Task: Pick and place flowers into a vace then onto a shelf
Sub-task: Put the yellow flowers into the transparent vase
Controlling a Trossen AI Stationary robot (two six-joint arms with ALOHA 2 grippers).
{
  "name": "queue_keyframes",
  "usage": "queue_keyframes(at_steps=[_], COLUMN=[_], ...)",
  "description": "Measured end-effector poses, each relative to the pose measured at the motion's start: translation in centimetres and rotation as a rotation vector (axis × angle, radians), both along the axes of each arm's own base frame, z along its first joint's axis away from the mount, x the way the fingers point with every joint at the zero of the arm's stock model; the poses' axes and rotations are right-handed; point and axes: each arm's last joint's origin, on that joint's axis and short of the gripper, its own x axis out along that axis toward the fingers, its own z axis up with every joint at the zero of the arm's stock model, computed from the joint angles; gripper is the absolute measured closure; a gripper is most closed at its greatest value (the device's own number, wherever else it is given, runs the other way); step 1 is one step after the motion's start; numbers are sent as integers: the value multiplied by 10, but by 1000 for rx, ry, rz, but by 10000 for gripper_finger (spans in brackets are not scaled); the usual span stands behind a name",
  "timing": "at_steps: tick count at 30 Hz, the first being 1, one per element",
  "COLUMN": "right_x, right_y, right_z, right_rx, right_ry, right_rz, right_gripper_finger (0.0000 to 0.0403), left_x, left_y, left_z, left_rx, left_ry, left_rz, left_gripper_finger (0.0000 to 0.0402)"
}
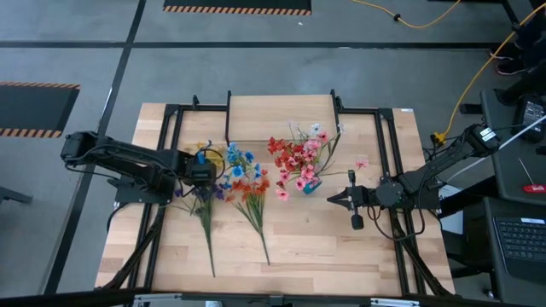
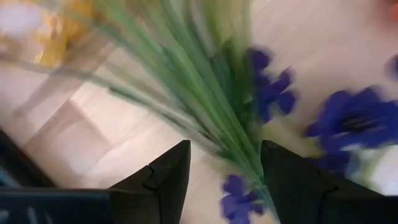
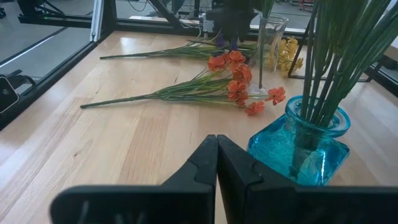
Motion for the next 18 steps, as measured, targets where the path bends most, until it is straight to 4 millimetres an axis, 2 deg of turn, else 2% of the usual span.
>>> queue_keyframes(at_steps=[5,10,18], right_x=[0,0,0], right_y=[0,0,0], right_z=[0,0,0], right_rx=[0,0,0], right_ry=[0,0,0], right_rz=[0,0,0], right_gripper_finger=[389,389,389], left_x=[-1,5,5], left_y=[0,0,0], left_z=[-8,-8,-8], left_rx=[-7,-4,9], left_ry=[-19,-84,-82], left_rz=[-1,-36,-34], left_gripper_finger=[215,216,217])
